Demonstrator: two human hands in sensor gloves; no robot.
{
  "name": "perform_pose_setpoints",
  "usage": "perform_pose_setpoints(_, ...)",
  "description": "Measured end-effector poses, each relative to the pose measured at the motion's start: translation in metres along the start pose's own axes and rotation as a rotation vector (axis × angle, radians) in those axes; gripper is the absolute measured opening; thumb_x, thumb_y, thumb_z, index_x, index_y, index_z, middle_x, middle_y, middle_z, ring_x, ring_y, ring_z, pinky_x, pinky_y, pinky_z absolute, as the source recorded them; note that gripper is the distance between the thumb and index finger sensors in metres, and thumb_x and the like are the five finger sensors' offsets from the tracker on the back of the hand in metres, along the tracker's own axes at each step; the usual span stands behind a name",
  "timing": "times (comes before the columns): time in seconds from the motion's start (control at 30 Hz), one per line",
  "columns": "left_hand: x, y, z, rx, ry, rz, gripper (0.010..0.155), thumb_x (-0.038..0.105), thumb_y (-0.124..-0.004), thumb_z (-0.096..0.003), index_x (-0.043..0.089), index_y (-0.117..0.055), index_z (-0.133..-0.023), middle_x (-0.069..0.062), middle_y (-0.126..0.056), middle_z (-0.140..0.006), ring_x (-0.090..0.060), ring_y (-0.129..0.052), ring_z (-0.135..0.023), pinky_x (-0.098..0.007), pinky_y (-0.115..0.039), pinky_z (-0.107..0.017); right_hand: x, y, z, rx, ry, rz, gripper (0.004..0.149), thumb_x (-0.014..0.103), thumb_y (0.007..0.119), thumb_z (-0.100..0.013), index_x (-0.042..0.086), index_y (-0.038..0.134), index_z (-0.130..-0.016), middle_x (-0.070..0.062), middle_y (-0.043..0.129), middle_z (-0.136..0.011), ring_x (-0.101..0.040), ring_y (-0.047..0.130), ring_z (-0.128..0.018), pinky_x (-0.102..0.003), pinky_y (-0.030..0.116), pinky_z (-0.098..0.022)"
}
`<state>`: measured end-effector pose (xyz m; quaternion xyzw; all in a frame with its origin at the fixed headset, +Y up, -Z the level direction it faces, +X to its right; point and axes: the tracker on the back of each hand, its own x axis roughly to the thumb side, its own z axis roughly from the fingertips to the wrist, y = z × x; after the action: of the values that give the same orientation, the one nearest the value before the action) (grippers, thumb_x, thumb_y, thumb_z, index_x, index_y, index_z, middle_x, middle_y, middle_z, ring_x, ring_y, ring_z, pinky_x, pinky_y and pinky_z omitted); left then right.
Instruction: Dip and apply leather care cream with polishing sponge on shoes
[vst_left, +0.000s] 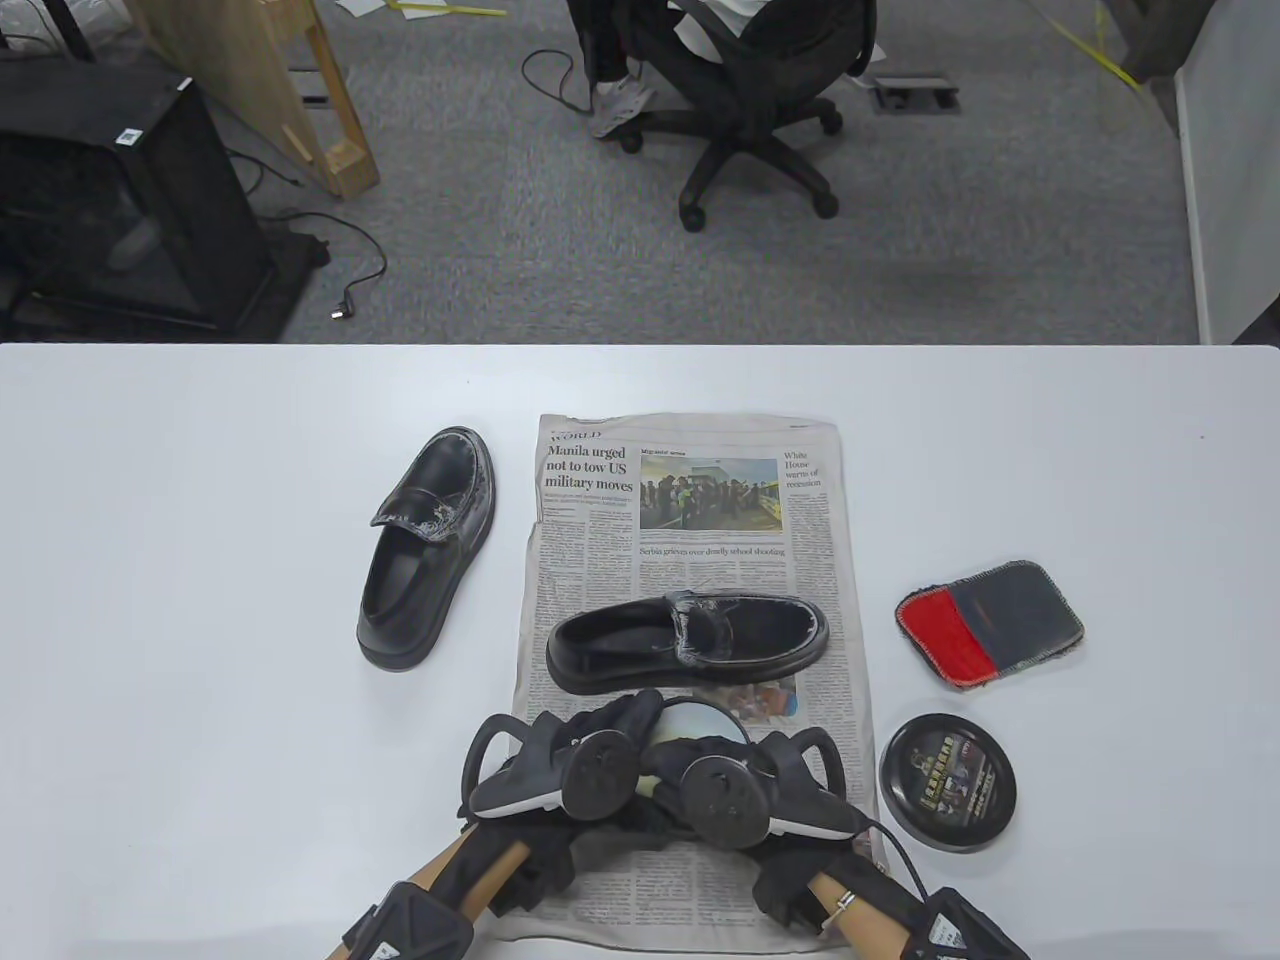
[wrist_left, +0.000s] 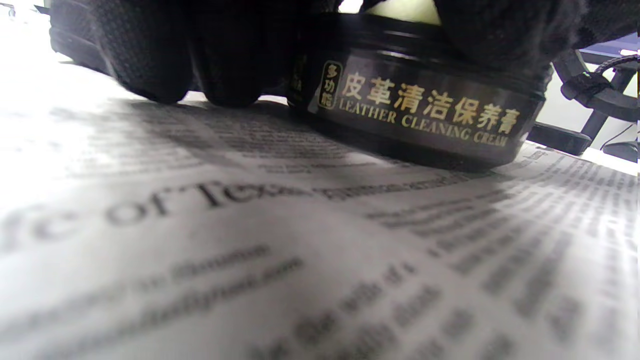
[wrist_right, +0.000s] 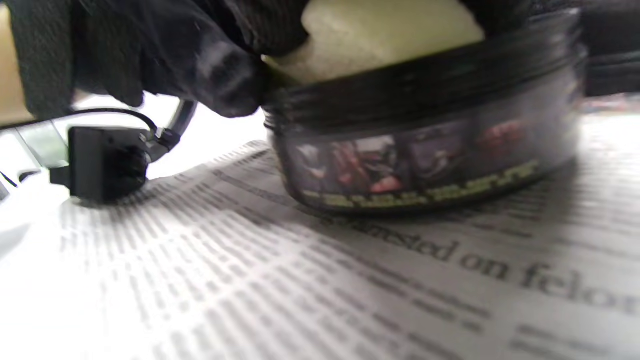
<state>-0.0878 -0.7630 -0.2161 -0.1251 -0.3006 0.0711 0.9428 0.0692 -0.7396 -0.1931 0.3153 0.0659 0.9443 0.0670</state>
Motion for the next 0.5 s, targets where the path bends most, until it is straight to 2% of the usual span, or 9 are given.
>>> perform_pose_setpoints(0.13, 0.001, 0.000, 0.000, -0.004, 0.003, -0.013, 0.106, 0.066, -0.072, -0.0379, 0.007, -0.037, -0.119, -0.023, -0.062, -0.118, -0.041, -0.073, -0.101, -0.059, -0.071, -0.067, 0.003, 0.004, 0.000, -0.022, 0.005, 0.029, 0.045, 0.039, 0.058, -0.060, 0.025, 0.061, -0.103, -0.001, 0.076, -0.099, -0.025, 0.084, -0.083, -0.033, 0.082, -0.061)
perform_pose_setpoints(0.23, -0.001, 0.001, 0.000, -0.020, 0.000, -0.009, 0.107, 0.068, -0.072, -0.0384, 0.009, -0.036, -0.119, -0.023, -0.062, -0.119, -0.041, -0.072, -0.101, -0.059, -0.070, -0.068, 0.002, 0.003, 0.003, -0.101, 0.010, 0.033, 0.045, 0.038, 0.060, -0.059, 0.023, 0.064, -0.101, -0.001, 0.079, -0.095, -0.024, 0.088, -0.080, -0.032, 0.085, -0.060)
perform_pose_setpoints(0.33, 0.000, 0.011, 0.003, -0.010, -0.019, -0.053, 0.103, 0.066, -0.074, -0.0413, 0.008, -0.040, -0.119, -0.023, -0.063, -0.118, -0.042, -0.073, -0.100, -0.058, -0.071, -0.068, -0.002, -0.017, 0.011, -0.177, -0.004, 0.026, 0.045, 0.038, 0.061, -0.058, 0.023, 0.066, -0.101, -0.001, 0.082, -0.093, -0.024, 0.090, -0.079, -0.032, 0.085, -0.060)
perform_pose_setpoints(0.4, 0.001, 0.026, 0.010, 0.079, -0.005, -0.096, 0.092, 0.063, -0.073, -0.0452, 0.013, -0.049, -0.118, -0.020, -0.068, -0.116, -0.039, -0.077, -0.099, -0.057, -0.072, -0.068, -0.009, -0.037, 0.019, -0.292, 0.018, 0.008, 0.045, 0.038, 0.061, -0.059, 0.023, 0.066, -0.101, -0.001, 0.082, -0.094, -0.024, 0.089, -0.079, -0.032, 0.085, -0.060)
perform_pose_setpoints(0.5, 0.001, 0.054, 0.020, 0.298, 0.046, -0.107, 0.088, 0.062, -0.073, -0.0465, 0.016, -0.050, -0.118, -0.019, -0.065, -0.118, -0.039, -0.074, -0.101, -0.057, -0.071, -0.069, -0.030, -0.063, 0.030, -0.502, 0.155, 0.103, 0.046, 0.038, 0.060, -0.059, 0.024, 0.064, -0.102, -0.001, 0.079, -0.098, -0.026, 0.087, -0.084, -0.034, 0.082, -0.063)
